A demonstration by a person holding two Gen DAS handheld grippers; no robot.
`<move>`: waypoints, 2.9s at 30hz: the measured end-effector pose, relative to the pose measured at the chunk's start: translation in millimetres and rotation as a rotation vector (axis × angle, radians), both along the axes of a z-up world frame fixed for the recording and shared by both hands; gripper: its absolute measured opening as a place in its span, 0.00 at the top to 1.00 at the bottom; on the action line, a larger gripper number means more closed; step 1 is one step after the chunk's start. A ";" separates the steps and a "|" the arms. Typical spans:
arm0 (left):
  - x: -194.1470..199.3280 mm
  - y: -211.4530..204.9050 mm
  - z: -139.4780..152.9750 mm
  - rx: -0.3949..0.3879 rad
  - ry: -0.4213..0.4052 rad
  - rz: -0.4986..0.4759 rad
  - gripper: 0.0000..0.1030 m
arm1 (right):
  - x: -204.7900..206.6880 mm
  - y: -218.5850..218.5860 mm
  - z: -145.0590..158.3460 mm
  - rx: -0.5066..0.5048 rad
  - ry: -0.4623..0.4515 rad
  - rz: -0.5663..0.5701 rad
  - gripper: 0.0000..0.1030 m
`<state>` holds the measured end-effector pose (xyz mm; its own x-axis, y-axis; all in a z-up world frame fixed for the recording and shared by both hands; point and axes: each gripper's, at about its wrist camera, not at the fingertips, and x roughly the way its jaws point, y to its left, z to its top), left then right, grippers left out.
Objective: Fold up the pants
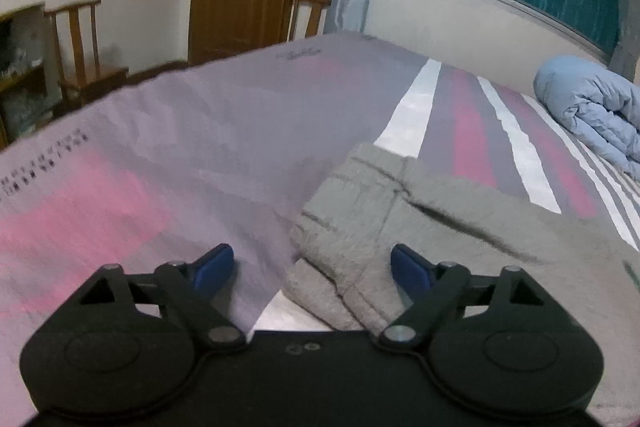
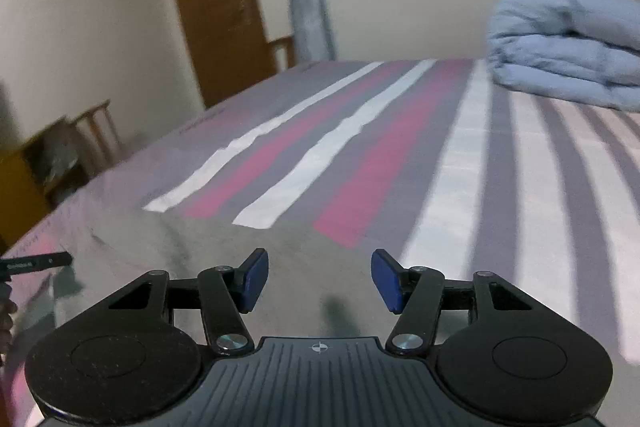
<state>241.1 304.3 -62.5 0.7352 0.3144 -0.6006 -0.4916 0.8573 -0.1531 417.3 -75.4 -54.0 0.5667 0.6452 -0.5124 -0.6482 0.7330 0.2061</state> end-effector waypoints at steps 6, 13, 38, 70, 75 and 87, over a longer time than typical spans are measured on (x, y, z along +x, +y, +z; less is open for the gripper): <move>6.4 11.0 -3.8 -0.090 -0.047 -0.038 0.53 | 40.5 36.7 -32.5 -0.054 0.035 0.043 0.51; 7.9 20.9 -13.9 -0.198 -0.087 -0.010 0.60 | 56.2 50.8 -44.0 -0.078 0.072 0.111 0.62; -24.4 -3.1 21.2 -0.006 -0.128 0.080 0.38 | 15.6 -60.8 -10.1 0.088 -0.024 -0.188 0.96; -29.3 -80.2 -24.8 0.024 -0.040 0.101 0.09 | -187.3 -519.7 -57.7 0.763 0.289 -1.035 0.48; -27.7 -79.1 -25.8 0.017 -0.043 0.101 0.08 | -168.0 -515.0 -58.0 0.726 0.311 -1.012 0.48; -29.0 -77.2 -27.1 0.006 -0.046 0.097 0.06 | -147.8 -494.6 -70.5 0.592 0.263 -0.952 0.52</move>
<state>212.1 227.0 -89.6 0.7282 0.3885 -0.5646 -0.5645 0.8071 -0.1728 269.5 -570.0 -124.5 0.8741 0.1917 -0.4464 0.2303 0.6455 0.7282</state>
